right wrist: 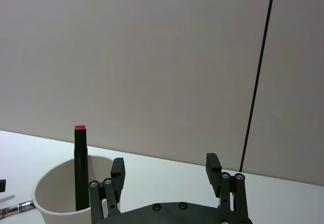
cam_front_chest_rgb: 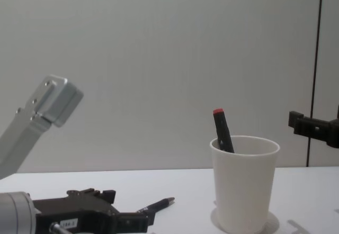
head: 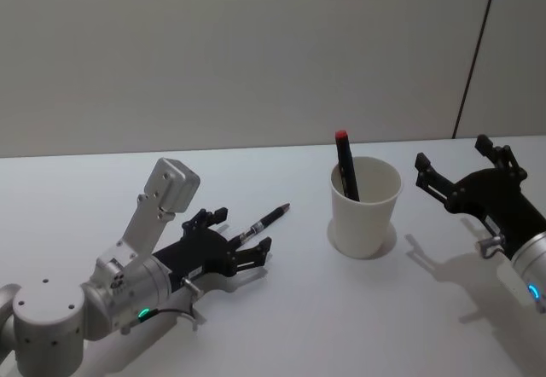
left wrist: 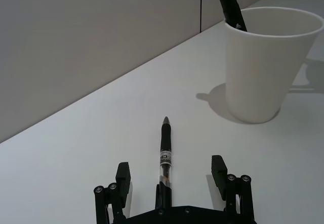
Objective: Place the pen into the pen holder.
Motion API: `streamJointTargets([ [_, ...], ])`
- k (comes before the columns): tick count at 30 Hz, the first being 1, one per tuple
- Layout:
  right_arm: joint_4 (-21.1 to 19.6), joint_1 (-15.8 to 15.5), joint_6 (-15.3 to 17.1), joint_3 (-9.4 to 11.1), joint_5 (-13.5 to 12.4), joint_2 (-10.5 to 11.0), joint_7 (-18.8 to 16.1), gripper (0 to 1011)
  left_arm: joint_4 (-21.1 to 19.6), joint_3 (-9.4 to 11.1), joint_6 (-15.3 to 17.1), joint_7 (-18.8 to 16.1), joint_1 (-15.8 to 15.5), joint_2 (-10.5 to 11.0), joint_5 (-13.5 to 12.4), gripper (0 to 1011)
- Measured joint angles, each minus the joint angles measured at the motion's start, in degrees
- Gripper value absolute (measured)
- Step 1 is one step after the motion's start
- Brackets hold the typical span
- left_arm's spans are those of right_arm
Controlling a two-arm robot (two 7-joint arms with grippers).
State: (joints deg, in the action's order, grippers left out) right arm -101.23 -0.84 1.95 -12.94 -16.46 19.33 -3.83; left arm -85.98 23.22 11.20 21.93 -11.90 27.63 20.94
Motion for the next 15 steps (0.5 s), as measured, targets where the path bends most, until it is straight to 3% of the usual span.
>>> streamJointTargets([
  [15,0.0,0.0,0.0,0.0,0.0,0.0,0.0,1001,0.4,-0.2,0.4,1.0,0.1,0.4,-0.5,1001],
])
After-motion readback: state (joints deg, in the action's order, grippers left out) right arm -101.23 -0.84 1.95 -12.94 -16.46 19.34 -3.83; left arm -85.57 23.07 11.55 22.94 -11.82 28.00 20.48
